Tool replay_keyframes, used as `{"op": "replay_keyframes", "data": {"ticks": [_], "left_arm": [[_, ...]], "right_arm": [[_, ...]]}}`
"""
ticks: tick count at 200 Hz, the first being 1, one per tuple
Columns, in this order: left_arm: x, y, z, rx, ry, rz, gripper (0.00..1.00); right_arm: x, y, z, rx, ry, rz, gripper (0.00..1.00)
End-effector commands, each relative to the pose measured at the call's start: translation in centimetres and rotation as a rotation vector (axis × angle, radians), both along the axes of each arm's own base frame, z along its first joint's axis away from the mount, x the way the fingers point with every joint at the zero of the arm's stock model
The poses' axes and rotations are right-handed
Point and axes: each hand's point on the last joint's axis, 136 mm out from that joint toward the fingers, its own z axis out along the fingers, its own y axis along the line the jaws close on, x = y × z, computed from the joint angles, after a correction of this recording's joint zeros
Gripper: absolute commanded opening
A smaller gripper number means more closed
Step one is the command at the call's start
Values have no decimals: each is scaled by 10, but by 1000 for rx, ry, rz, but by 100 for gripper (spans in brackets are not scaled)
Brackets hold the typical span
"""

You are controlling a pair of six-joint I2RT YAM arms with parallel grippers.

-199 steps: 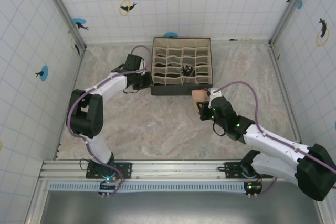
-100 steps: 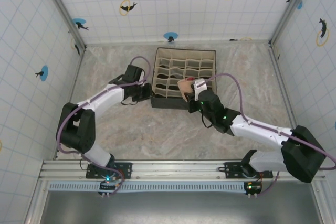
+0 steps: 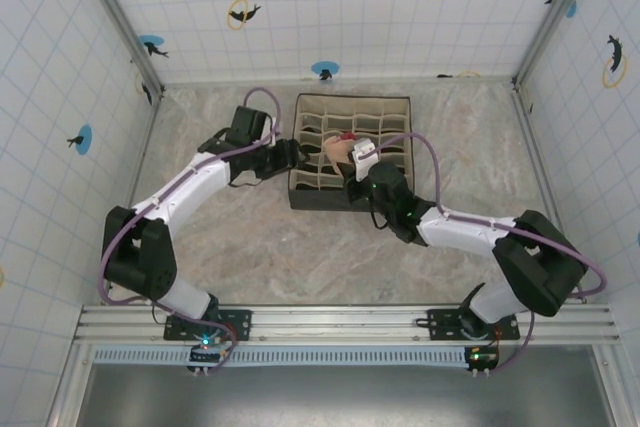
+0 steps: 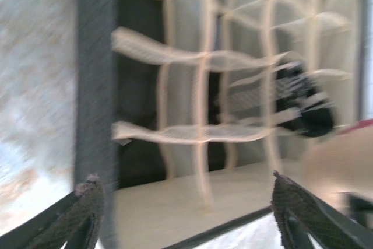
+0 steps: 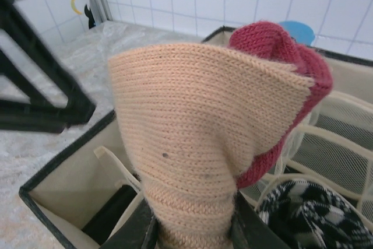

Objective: Roll the socks

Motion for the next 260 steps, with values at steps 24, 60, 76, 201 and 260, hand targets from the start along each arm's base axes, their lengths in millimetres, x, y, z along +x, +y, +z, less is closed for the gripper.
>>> {"op": "replay_keyframes", "data": {"ticks": [24, 60, 76, 201, 260], "left_arm": [[19, -34, 50, -150, -130, -131, 86], [30, -48, 57, -195, -162, -170, 90], [24, -63, 57, -205, -163, -204, 90], [13, -85, 33, -192, -127, -284, 86], [12, -91, 21, -181, -99, -305, 78]], "right_arm": [[4, 13, 19, 71, -88, 60, 1], [5, 14, 14, 46, -89, 65, 1], [6, 15, 11, 30, -86, 72, 1], [12, 31, 11, -1, -88, 119, 1], [16, 32, 12, -35, -108, 115, 1]]}}
